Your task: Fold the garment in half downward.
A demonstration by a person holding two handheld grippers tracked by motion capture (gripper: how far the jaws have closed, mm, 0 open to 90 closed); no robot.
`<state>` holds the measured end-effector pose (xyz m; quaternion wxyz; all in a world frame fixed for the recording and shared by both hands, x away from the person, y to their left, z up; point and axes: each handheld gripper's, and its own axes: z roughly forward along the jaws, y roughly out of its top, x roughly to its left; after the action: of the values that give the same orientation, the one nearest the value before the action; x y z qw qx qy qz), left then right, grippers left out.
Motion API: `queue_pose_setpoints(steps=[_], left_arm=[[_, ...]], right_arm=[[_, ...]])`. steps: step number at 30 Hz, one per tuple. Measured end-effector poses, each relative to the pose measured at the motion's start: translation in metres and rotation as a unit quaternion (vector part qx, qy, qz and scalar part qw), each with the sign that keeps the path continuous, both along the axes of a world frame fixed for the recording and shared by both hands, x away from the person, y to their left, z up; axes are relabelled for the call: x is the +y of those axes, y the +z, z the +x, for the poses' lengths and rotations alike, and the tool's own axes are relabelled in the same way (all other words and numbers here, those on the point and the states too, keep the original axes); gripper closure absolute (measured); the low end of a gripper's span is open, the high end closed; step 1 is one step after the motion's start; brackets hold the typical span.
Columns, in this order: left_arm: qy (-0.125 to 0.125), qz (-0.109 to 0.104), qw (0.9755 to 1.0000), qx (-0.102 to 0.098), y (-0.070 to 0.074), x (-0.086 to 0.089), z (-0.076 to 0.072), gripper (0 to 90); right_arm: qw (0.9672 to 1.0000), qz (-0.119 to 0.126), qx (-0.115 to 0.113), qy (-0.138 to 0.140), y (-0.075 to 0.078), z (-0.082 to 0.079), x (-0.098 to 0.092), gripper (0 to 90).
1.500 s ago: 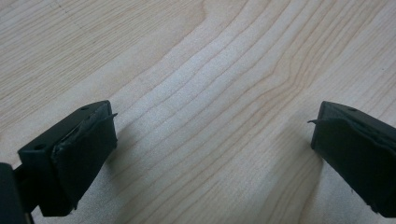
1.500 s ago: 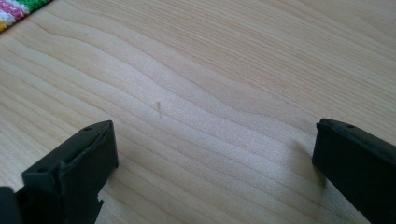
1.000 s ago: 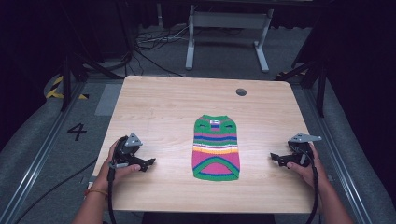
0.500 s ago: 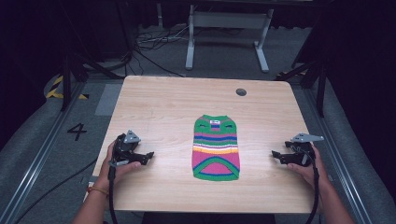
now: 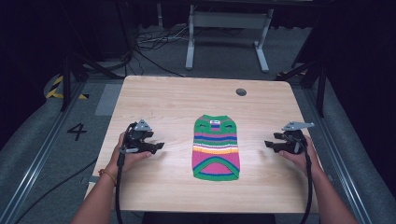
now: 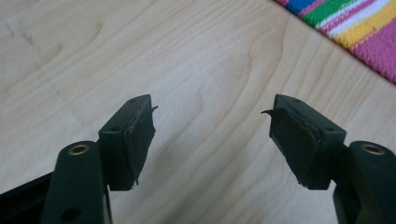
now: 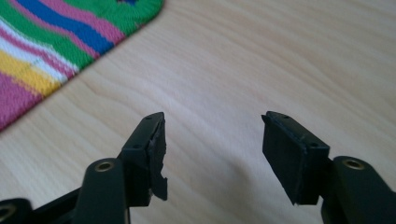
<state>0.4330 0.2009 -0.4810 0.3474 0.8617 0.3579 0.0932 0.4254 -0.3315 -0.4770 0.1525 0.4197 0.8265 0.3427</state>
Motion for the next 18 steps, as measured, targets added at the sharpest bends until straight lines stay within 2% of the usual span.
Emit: queue_pose_setpoints(steps=[2,5,8,10,11,15,16,18], left_arm=[[-0.002,-0.001,1.0000,-0.002,0.001,-0.005,0.005,33.7],[-0.007,0.003,1.0000,-0.003,0.004,-0.018,0.019,34.2],[-0.008,0.001,1.0000,0.000,0.004,-0.034,0.033,35.3],[-0.018,0.013,0.9997,-0.007,0.005,-0.045,0.042,35.4],[-0.016,0.007,0.9998,-0.005,0.005,-0.050,0.046,35.4],[-0.023,0.011,0.9996,-0.007,0.007,-0.067,0.061,36.1],[-0.019,0.007,0.9998,0.000,0.006,-0.072,0.065,36.3],[-0.018,0.013,0.9997,-0.006,0.006,-0.079,0.070,36.2]], right_arm=[[1.0000,0.005,0.000,0.001,0.002,0.004,0.004,42.5],[0.9998,0.012,-0.009,0.012,0.008,0.021,0.022,45.9],[0.9996,0.017,-0.005,0.021,0.010,0.036,0.040,47.4],[0.9993,0.022,0.000,0.029,0.010,0.045,0.052,48.8],[0.9992,0.023,0.001,0.031,0.009,0.049,0.057,48.9],[0.9990,0.012,0.002,0.043,0.007,0.063,0.077,48.9],[0.9990,0.010,0.003,0.044,0.006,0.065,0.080,48.9],[0.9989,0.008,0.006,0.046,0.005,0.071,0.088,49.1]])
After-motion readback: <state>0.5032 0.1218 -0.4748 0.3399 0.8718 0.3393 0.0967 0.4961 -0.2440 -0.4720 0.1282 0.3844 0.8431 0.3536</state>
